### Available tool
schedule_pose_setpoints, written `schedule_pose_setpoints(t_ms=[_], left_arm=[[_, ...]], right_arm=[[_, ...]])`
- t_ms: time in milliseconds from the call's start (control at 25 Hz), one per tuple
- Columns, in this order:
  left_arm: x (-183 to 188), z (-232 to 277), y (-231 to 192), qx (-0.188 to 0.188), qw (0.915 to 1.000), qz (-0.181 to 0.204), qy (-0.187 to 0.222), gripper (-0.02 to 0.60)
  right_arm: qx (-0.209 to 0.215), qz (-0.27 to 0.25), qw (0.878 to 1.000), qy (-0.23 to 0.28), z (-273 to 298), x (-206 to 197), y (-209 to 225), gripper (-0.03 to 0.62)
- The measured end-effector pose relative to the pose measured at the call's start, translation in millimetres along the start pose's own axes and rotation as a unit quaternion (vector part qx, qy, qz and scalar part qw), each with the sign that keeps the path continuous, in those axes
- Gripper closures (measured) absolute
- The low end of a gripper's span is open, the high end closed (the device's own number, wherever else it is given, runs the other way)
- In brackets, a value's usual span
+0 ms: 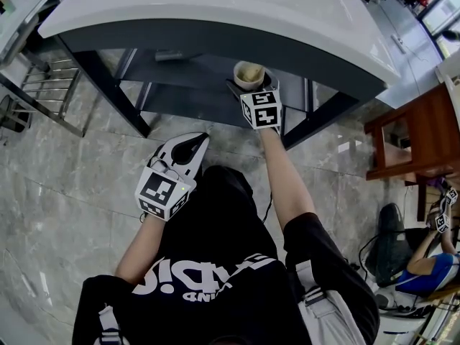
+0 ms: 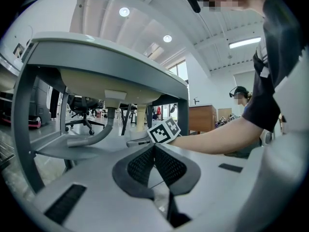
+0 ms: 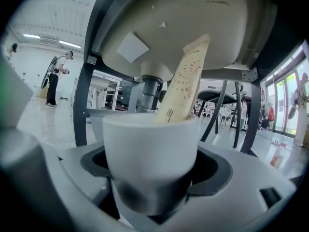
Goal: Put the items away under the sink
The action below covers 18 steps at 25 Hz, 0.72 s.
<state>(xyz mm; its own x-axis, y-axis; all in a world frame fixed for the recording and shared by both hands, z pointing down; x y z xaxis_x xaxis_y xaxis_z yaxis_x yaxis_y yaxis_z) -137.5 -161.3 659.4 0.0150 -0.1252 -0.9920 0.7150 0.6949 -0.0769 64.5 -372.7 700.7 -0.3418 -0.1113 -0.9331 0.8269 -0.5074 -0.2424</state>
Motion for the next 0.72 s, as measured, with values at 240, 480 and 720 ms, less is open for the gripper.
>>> schedule_pose_setpoints(t_ms=[240,480,720], left_arm=[[0.2,-2.2,0.7,-0.003,1.0,0.001,0.0,0.563],[-0.4,-2.6,3.0,-0.007,1.0,0.002,0.0,0.563],[0.2,-2.0,8.6,-0.01,0.9999,0.005,0.001,0.563]], right_arm=[[-0.013,0.025,1.0,0.0,0.2,1.3,3.2,0.123],[-0.015,0.041,0.999,0.013,-1.4,2.3,4.6,0.123],[-0.017,0.051,0.998,0.014,-7.6,1.5,6.3,0.123]])
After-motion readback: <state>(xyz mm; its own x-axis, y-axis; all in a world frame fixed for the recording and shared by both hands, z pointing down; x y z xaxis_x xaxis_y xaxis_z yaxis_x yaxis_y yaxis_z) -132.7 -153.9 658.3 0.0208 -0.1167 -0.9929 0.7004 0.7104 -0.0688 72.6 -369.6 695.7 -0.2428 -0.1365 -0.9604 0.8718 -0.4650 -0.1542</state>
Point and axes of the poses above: the fingertips, and each gripper's own axes: z forward along the fingers, y to its right, x out of its top, the point moved 10 cm from there along -z, backward along the fingers, and after that the axes turned 3 degrees about -z, right-handed, at the moved point
